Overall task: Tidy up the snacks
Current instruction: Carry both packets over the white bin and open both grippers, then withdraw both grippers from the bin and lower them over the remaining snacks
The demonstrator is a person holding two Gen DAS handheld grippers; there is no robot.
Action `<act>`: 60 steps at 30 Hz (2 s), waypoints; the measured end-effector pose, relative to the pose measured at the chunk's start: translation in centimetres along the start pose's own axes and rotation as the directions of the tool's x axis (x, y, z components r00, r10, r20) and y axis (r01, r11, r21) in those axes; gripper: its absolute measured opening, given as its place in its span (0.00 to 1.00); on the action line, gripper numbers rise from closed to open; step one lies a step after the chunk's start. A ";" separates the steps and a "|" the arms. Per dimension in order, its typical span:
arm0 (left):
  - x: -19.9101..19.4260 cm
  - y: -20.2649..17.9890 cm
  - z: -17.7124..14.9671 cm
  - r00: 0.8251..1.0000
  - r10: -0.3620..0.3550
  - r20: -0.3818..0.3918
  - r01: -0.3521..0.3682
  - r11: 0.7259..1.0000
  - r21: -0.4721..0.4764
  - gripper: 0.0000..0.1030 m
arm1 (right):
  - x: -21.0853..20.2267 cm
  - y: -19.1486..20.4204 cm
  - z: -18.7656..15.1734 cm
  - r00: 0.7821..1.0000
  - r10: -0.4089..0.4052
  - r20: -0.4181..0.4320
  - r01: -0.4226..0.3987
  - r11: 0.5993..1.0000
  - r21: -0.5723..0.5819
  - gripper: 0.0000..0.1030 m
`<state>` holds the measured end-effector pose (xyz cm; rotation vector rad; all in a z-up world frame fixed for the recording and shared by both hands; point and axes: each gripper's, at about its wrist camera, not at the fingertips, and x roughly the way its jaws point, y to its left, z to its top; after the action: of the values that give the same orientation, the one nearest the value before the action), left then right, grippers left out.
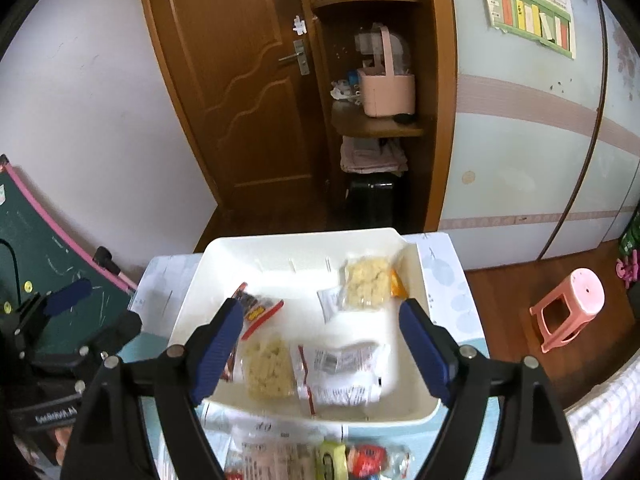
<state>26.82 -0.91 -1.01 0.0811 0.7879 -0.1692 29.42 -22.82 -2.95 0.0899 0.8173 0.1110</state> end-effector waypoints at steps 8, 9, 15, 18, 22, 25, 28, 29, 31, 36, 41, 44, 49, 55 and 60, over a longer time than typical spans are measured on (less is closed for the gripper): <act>-5.1 0.2 -1.9 0.999 0.020 0.025 -0.021 0.999 0.045 0.92 | -4.3 0.5 -2.1 1.000 -0.003 0.010 0.004 0.999 -0.032 0.78; -5.8 0.3 -2.0 0.999 0.020 0.029 -0.022 0.999 0.049 0.92 | -4.8 0.6 -2.3 1.000 -0.006 0.013 0.006 0.999 -0.035 0.78; -9.3 0.0 -4.0 1.000 -0.001 0.023 -0.001 0.997 0.076 0.93 | -8.0 1.6 -4.5 1.000 -0.013 0.017 0.014 0.998 -0.067 0.79; -10.6 -0.4 -5.3 1.000 -0.024 -0.002 0.024 0.995 0.094 0.93 | -9.4 2.1 -6.0 1.000 -0.007 0.018 0.009 0.996 -0.089 0.82; -12.0 -1.0 -7.1 0.997 -0.062 -0.041 0.067 0.992 0.111 0.93 | -10.7 2.5 -8.4 1.000 0.007 0.008 -0.006 0.994 -0.109 0.86; -12.5 -1.6 -8.4 0.996 -0.072 -0.054 0.078 0.990 0.118 0.93 | -10.9 2.5 -10.6 1.000 0.002 -0.012 -0.003 0.993 -0.115 0.87; -12.7 -2.2 -10.1 0.992 -0.099 -0.072 0.107 0.987 0.120 0.93 | -10.0 2.4 -13.3 0.998 -0.017 -0.055 0.010 0.992 -0.126 0.87; -12.5 -2.4 -10.6 0.991 -0.109 -0.082 0.119 0.986 0.118 0.93 | -9.6 2.3 -14.3 0.997 -0.015 -0.074 0.006 0.992 -0.123 0.87; -11.7 -2.8 -11.9 0.983 -0.137 -0.119 0.150 0.982 0.113 1.00 | -8.8 1.9 -15.9 0.994 -0.008 -0.105 -0.003 0.994 -0.106 0.87; -8.2 -2.7 -15.2 0.971 -0.138 -0.193 0.148 0.988 0.038 1.00 | -5.9 1.1 -20.1 0.982 -0.006 -0.189 -0.003 0.999 -0.047 0.87; -3.6 -1.5 -17.7 0.963 -0.099 -0.252 0.089 0.995 -0.050 1.00 | -3.3 1.2 -23.5 0.964 -0.034 -0.263 0.018 0.998 -0.064 0.87; -0.9 -0.9 -19.0 0.947 -0.102 -0.303 0.071 0.991 -0.109 1.00 | -1.8 1.2 -24.8 0.953 -0.037 -0.301 0.019 0.998 -0.063 0.87; 2.8 -0.5 -20.8 0.919 -0.089 -0.384 0.034 0.988 -0.148 1.00 | -0.1 1.1 -26.0 0.942 -0.034 -0.334 0.017 0.998 -0.053 0.87; 5.1 0.1 -21.8 0.906 -0.048 -0.420 -0.010 0.991 -0.134 1.00 | 1.6 1.2 -26.9 0.928 -0.022 -0.373 0.010 0.999 -0.035 0.87; 6.2 0.4 -22.2 0.900 -0.070 -0.431 0.001 0.987 -0.159 1.00 | 2.2 2.0 -27.3 0.930 -0.052 -0.364 0.023 0.996 -0.083 0.88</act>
<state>15.73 1.76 -21.00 -0.0462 1.2497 -0.1250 10.81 -19.53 -22.82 -0.0211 1.1875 0.1246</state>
